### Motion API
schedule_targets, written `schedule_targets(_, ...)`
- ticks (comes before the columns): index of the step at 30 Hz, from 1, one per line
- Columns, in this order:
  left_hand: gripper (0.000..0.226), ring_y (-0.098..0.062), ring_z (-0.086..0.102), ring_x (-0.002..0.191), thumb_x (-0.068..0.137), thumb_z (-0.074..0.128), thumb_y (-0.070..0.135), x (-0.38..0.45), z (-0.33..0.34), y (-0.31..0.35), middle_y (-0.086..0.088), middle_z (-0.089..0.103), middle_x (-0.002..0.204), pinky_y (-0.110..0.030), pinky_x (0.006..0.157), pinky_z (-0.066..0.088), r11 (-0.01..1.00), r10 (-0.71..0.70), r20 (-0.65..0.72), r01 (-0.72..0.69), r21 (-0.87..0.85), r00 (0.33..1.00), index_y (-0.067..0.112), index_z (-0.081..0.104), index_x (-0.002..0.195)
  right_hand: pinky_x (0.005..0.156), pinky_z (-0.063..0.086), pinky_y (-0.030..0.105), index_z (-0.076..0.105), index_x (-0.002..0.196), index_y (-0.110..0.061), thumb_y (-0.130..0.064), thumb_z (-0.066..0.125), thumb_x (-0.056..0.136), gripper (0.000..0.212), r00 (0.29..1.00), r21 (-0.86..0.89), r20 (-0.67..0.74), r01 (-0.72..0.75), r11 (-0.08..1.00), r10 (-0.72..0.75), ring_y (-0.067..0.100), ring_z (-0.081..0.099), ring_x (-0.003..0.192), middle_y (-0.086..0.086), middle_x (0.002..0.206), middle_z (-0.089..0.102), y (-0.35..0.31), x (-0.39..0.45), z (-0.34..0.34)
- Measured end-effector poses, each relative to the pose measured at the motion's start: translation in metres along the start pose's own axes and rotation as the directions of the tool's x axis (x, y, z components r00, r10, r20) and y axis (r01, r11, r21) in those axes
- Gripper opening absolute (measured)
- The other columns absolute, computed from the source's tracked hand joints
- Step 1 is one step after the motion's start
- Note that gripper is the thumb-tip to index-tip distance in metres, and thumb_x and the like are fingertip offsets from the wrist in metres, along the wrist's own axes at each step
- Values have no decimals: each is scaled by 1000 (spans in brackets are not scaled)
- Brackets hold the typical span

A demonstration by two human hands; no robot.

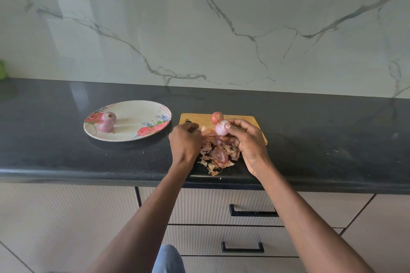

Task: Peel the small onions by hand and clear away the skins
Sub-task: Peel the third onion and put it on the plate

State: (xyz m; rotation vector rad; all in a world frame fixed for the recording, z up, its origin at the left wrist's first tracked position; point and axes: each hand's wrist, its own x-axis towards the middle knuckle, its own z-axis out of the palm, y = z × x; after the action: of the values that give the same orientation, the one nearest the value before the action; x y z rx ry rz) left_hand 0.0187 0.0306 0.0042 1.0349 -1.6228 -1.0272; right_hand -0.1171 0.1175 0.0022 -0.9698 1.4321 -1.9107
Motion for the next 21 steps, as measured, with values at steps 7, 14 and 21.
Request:
schedule_targets(7, 21, -22, 76, 78, 96, 61, 5, -16, -5, 12, -9, 78, 83, -27, 69, 61, 963, 77, 287, 3, -269, 955, 12, 79, 86, 76, 58, 24, 76, 98, -16, -20, 79, 86, 13, 994, -194, -20, 99, 976, -105, 17, 74, 91, 2, 93, 78, 0, -1, 2)
schedule_targets(14, 14, -22, 76, 77, 95, 63, 3, -14, -5, 13, -13, 77, 88, -22, 65, 59, 933, 50, 342, 79, -352, 938, 1, 76, 101, 84, 61, 43, 76, 105, -19, -25, 81, 85, 22, 980, -405, 32, 193, 894, -197, 19, 73, 93, -2, 99, 76, 7, 3, 3)
schedule_targets(21, 10, -27, 76, 81, 94, 68, 8, -8, -4, 7, -12, 77, 87, -34, 76, 63, 950, 16, 321, 86, -302, 947, 7, 77, 93, 81, 61, 36, 75, 109, -14, -23, 80, 85, 26, 962, -500, 57, 258, 827, -265, 11, 71, 89, -4, 98, 75, 5, 0, 6)
